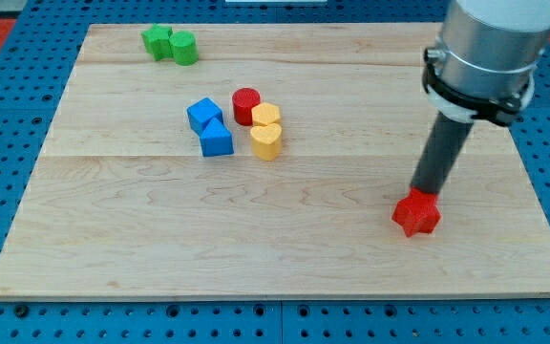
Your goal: Place the red star at the bottom center of the board
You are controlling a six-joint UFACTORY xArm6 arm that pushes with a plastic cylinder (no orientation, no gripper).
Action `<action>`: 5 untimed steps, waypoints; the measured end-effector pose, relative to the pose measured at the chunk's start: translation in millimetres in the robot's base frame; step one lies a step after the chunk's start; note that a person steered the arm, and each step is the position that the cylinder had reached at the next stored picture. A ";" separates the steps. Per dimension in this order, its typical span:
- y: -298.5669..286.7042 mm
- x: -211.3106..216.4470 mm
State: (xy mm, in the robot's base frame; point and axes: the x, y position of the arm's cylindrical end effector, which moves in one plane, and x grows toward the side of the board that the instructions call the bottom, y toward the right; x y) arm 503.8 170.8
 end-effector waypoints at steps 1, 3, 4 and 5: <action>-15.5 45.8; -9.6 70.5; -13.7 104.8; -68.2 95.8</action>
State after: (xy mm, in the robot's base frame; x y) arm 599.7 102.6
